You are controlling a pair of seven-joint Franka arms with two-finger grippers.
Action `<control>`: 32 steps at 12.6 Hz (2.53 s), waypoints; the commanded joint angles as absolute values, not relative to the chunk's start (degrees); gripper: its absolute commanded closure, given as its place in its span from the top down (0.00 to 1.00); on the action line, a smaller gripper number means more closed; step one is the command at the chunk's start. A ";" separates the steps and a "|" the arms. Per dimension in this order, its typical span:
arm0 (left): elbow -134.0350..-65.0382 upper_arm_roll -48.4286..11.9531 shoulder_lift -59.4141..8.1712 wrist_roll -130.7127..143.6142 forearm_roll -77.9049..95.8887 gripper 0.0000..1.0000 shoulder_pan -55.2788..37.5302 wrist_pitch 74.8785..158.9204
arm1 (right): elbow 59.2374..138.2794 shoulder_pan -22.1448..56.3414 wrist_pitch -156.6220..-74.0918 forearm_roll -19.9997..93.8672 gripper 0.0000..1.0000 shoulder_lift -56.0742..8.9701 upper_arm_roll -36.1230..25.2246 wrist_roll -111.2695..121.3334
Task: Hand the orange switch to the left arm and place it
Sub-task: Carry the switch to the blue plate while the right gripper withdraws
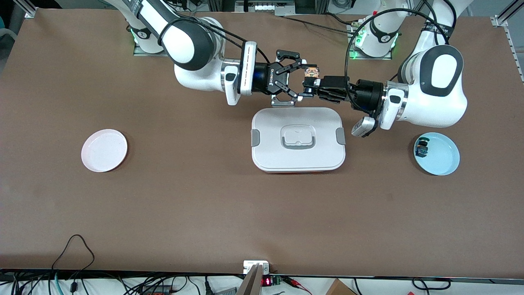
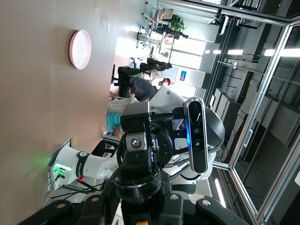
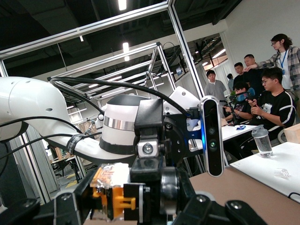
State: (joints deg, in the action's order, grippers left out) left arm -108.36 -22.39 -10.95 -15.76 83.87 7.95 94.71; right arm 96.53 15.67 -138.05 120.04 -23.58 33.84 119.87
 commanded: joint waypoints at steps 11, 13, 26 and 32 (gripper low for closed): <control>-100.99 -22.59 -10.46 -15.12 61.97 0.28 11.43 93.08 | 96.94 9.76 -108.66 80.38 1.00 -14.08 10.67 90.99; -100.20 -22.50 -10.46 -15.64 54.98 0.28 12.12 93.08 | 96.94 10.19 -104.52 71.15 1.00 -10.91 5.04 85.64; -92.99 -22.50 -20.03 -34.33 -12.43 0.29 12.39 91.84 | 89.83 14.24 -81.74 3.62 1.00 -4.92 -4.75 29.94; -96.23 -22.50 -24.87 -54.36 -30.21 0.29 22.30 103.93 | 88.59 12.48 -94.64 -4.48 1.00 -6.24 -6.50 31.03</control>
